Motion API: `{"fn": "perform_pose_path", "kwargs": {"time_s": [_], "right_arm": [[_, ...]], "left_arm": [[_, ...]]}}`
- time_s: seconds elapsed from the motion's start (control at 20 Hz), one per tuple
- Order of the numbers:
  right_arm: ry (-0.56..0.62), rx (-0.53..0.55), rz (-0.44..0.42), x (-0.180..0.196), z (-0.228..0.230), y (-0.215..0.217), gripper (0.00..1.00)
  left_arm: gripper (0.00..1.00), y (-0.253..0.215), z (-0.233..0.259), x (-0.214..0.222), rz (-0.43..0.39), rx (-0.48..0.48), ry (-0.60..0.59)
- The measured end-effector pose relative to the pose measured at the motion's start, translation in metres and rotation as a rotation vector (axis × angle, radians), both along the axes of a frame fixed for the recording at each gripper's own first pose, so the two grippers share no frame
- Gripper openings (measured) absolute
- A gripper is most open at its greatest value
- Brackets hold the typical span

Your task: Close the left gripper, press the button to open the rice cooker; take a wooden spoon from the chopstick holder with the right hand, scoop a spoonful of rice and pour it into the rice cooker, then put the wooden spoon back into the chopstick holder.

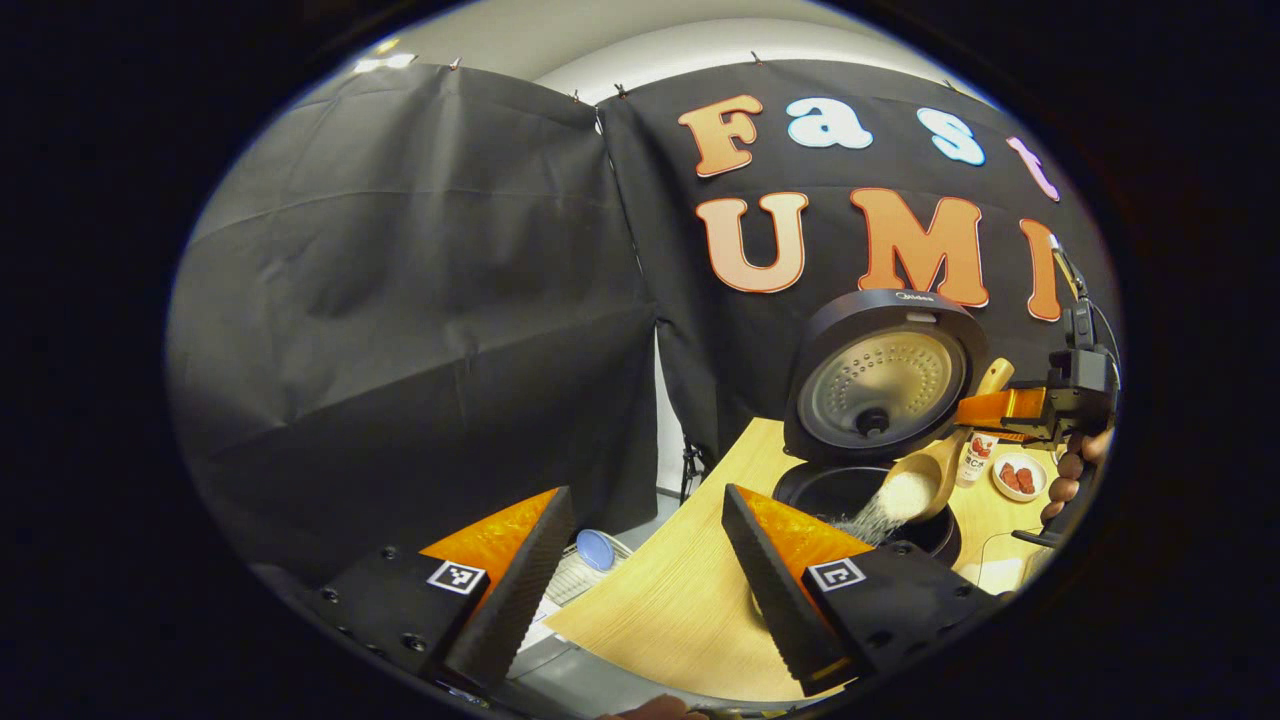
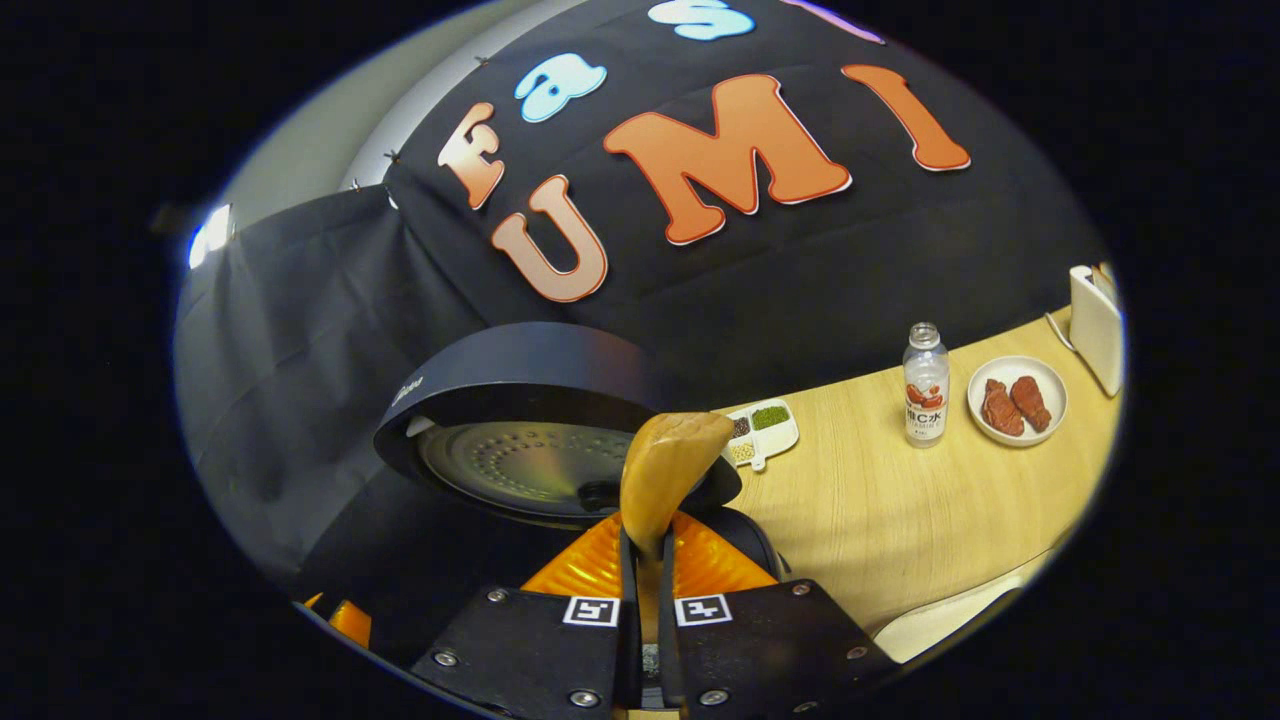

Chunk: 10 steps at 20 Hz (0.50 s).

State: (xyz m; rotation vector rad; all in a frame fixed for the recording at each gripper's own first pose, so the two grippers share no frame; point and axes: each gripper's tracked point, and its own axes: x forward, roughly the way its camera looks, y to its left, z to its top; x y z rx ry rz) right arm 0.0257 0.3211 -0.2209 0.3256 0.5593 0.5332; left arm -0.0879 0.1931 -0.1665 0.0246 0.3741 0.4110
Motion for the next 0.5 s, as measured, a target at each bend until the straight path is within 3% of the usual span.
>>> {"fn": "perform_pose_path", "kwargs": {"time_s": [0.5], "right_arm": [[-0.184, -0.080, 0.052, 0.007, 0.032, 0.007, 0.06]], "left_arm": [[1.00, 0.008, -0.001, -0.002, 0.037, 0.010, 0.007]]}}
